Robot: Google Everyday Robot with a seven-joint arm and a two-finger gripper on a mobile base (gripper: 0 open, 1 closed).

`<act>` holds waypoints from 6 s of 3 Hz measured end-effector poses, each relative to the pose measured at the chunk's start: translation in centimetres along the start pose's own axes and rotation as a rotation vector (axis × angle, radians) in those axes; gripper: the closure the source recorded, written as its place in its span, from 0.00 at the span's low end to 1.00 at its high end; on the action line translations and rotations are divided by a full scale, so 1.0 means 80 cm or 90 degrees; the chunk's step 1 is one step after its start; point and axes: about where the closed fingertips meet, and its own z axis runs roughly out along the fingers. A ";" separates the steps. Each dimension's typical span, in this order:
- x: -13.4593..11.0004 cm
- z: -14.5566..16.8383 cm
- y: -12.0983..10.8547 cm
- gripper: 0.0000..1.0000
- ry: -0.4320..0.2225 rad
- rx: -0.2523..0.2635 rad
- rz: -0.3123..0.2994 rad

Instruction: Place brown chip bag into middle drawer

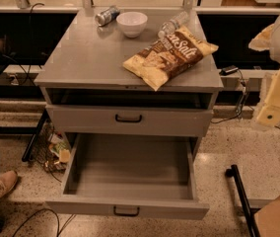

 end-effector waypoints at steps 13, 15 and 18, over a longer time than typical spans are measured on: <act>-0.095 0.268 -0.334 0.74 -0.176 0.102 0.029; -0.089 0.122 -0.301 1.00 -0.301 0.169 0.049; -0.108 0.128 -0.227 1.00 -0.356 0.068 0.093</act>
Offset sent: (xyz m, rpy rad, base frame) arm 0.1430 0.0036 -0.0398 0.0901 -0.2809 -0.0973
